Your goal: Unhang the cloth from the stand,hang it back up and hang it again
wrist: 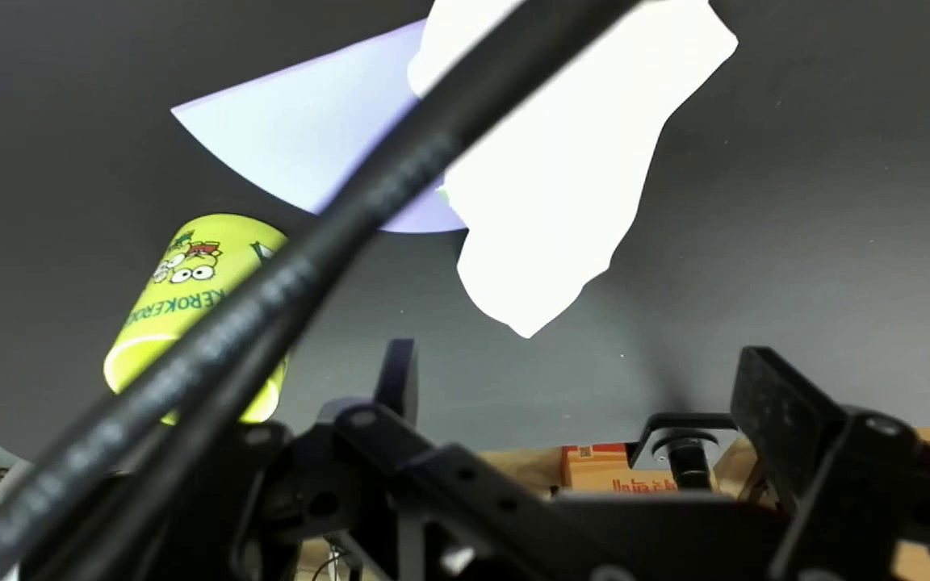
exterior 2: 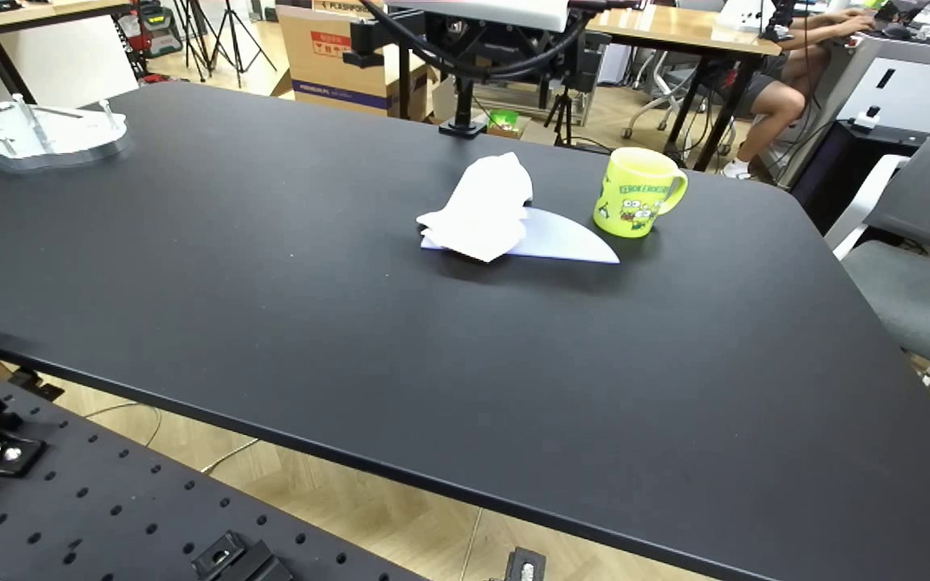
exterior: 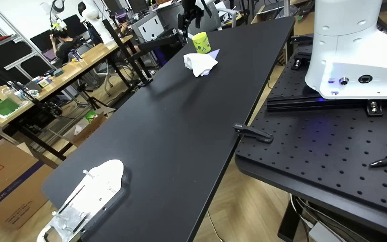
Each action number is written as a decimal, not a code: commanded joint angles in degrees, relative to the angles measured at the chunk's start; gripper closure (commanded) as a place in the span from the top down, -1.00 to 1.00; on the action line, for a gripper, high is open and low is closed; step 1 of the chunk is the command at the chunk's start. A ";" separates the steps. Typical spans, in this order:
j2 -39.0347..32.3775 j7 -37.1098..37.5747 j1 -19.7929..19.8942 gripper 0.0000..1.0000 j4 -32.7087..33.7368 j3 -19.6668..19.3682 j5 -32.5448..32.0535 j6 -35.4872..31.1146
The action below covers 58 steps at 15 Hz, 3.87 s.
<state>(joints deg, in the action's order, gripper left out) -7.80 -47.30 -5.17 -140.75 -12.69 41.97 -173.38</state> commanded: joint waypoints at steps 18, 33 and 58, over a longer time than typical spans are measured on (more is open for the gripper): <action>-12.08 -7.29 2.39 1.00 6.52 4.36 6.40 -1.40; -21.41 -12.89 9.81 0.19 13.71 9.95 5.43 -1.85; 2.67 10.36 -0.84 -0.99 0.53 -3.22 -18.34 4.96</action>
<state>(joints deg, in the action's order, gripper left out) -12.37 -46.14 -0.53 -136.27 -9.90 32.04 -171.47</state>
